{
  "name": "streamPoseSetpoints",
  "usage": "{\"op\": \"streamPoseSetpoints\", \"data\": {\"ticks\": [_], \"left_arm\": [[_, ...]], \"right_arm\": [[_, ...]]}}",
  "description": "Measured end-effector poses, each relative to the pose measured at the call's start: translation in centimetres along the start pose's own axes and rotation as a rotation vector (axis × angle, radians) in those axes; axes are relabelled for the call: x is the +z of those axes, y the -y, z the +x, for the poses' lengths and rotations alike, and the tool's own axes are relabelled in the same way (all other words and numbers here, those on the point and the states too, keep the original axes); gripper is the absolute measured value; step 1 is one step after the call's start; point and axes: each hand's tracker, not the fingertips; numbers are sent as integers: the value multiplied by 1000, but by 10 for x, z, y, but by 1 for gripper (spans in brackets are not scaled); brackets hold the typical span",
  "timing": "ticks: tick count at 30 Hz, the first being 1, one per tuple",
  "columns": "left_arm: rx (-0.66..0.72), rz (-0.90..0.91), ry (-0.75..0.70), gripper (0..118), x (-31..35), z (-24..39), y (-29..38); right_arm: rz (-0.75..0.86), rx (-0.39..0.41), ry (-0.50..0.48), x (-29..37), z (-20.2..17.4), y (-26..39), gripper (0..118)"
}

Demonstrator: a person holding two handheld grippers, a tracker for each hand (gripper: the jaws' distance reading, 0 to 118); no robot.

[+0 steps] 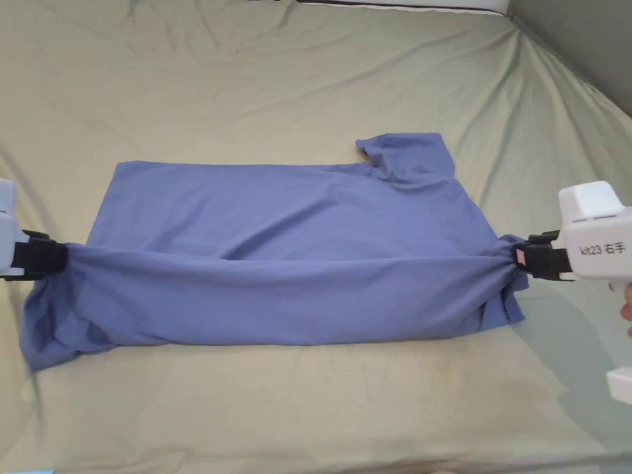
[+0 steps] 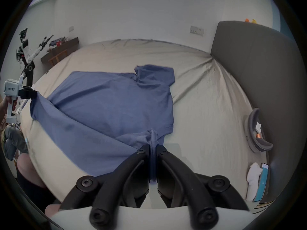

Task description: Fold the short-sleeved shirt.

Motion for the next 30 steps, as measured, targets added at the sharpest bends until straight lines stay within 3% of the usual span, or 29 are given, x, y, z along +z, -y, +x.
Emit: {"op": "streamPoseSetpoints", "data": {"ticks": [7, 8, 9, 10, 11, 13, 14, 15, 18, 19, 21, 22, 23, 24, 25, 26, 27, 28, 30], "left_arm": [[78, -67, -1, 2, -44, -9, 6], [76, -74, -3, 7, -47, -10, 9], [69, -79, -4, 19, -48, -11, 12], [71, -62, -1, 41, -49, -12, 14], [71, -45, -32, 49, -46, -11, 17], [89, 31, -67, 68, -33, -17, 22], [120, 73, -68, 95, -21, -19, 24], [141, 112, -69, 103, -6, -18, 24], [150, 264, -71, 104, 49, -8, 39], [147, 312, -81, 104, 71, 2, 46], [119, 411, -86, 88, 106, 20, 70], [76, 440, -100, 72, 115, 28, 81], [19, 438, -129, 53, 126, 39, 92], [-37, 418, -195, 43, 132, 51, 104], [-61, 435, -223, 32, 136, 58, 115], [-58, 452, -214, 3, 140, 63, 126], [-31, 434, -175, 0, 138, 61, 132], [30, 409, -109, 0, 135, 60, 138], [57, 303, -43, 0, 121, 57, 151]], "right_arm": [[-85, -133, 14, -66, 7, -1, 7], [-85, -149, 28, -69, 9, 1, 11], [-82, -158, 34, -68, 11, 3, 23], [-74, -167, 38, -68, 11, 5, 46], [-58, -190, 83, -64, 11, 7, 46], [-2, -207, 217, -48, 15, 12, 62], [55, -197, 240, -34, 15, 16, 88], [137, -196, 229, -17, 14, 21, 95], [335, -256, 163, 40, 10, 42, 95], [384, -251, 131, 60, 3, 52, 94], [452, -205, 91, 92, -13, 70, 75], [470, -192, 102, 103, -23, 79, 58], [504, -183, 116, 115, -33, 88, 24], [509, -194, 125, 117, -36, 104, 0], [524, -203, 142, 122, -41, 114, 0], [615, -114, 165, 130, -46, 121, 0], [484, -235, 27, 129, -49, 131, 0], [461, -228, -1, 130, -55, 137, 0], [451, -118, 26, 127, -63, 138, 0]]}}
